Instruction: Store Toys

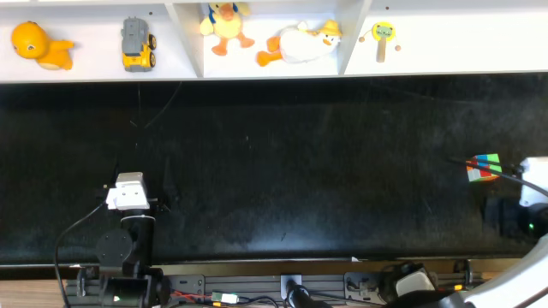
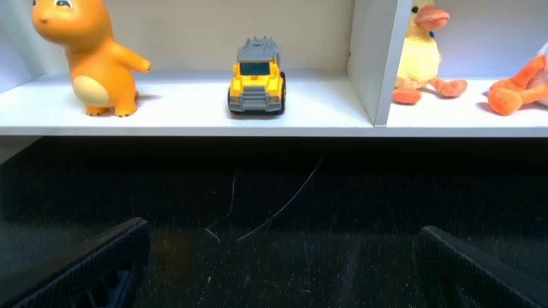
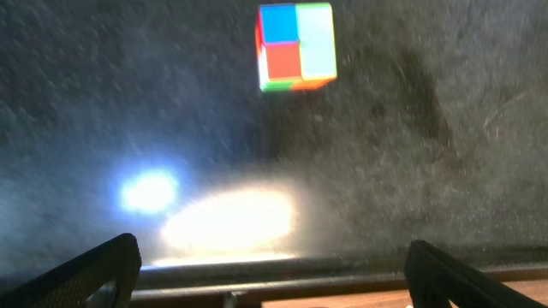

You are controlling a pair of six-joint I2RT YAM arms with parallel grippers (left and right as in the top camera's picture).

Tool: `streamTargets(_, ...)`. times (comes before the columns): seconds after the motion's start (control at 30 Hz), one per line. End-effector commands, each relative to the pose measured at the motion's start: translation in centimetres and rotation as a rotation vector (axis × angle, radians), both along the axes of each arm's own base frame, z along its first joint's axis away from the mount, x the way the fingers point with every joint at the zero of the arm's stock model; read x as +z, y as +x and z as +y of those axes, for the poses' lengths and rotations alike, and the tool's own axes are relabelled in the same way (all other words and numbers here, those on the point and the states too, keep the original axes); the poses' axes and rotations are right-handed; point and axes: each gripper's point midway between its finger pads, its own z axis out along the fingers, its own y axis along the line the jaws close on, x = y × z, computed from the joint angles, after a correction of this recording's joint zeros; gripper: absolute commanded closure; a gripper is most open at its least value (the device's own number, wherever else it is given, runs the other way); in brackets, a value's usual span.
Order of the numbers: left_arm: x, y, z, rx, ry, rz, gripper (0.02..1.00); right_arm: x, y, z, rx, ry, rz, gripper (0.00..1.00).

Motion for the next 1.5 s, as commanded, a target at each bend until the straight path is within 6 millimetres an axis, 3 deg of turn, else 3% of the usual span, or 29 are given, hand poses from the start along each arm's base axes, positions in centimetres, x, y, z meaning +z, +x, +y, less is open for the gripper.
streamTargets(0.03, 0.1, 0.0, 0.0, -0.003, 0.019, -0.006, 0.02, -0.8, -1.2, -2.0, 0.041, -0.017, -0.017, 0.003)
streamTargets(0.23, 0.1, 0.0, 0.0, -0.003, 0.019, -0.005, 0.023, -1.3, -1.5, -5.4, 0.09, -0.081, -0.104, 0.005)
streamTargets(0.4, 0.1, 0.0, 0.0, -0.003, 0.019, -0.005, 0.02, -1.9, 1.0, -6.3, 0.122, -0.039, -0.235, 0.005)
streamTargets(0.73, 0.1, 0.0, 0.0, -0.003, 0.019, -0.005, 0.02, -3.6, 5.2, -4.6, 0.207, 0.068, -0.282, 0.007)
streamTargets(0.97, 0.1, 0.0, 0.0, -0.003, 0.019, -0.006, 0.02, -4.3, 8.5, -4.3, 0.204, 0.09, -0.29, 0.003)
streamTargets(1.03, 0.1, 0.0, 0.0, -0.003, 0.019, -0.006, 0.02, -4.6, 9.1, -4.3, 0.132, 0.121, -0.277, 0.003)
streamTargets(1.23, 0.1, 0.0, 0.0, -0.003, 0.019, -0.006, 0.02, -4.8, 9.2, -3.7, 0.014, 0.207, -0.271, 0.016)
streamTargets(1.5, 0.1, 0.0, 0.0, -0.003, 0.019, -0.006, 0.02, -6.6, 8.2, -3.5, -0.004, 0.199, -0.22, 0.023)
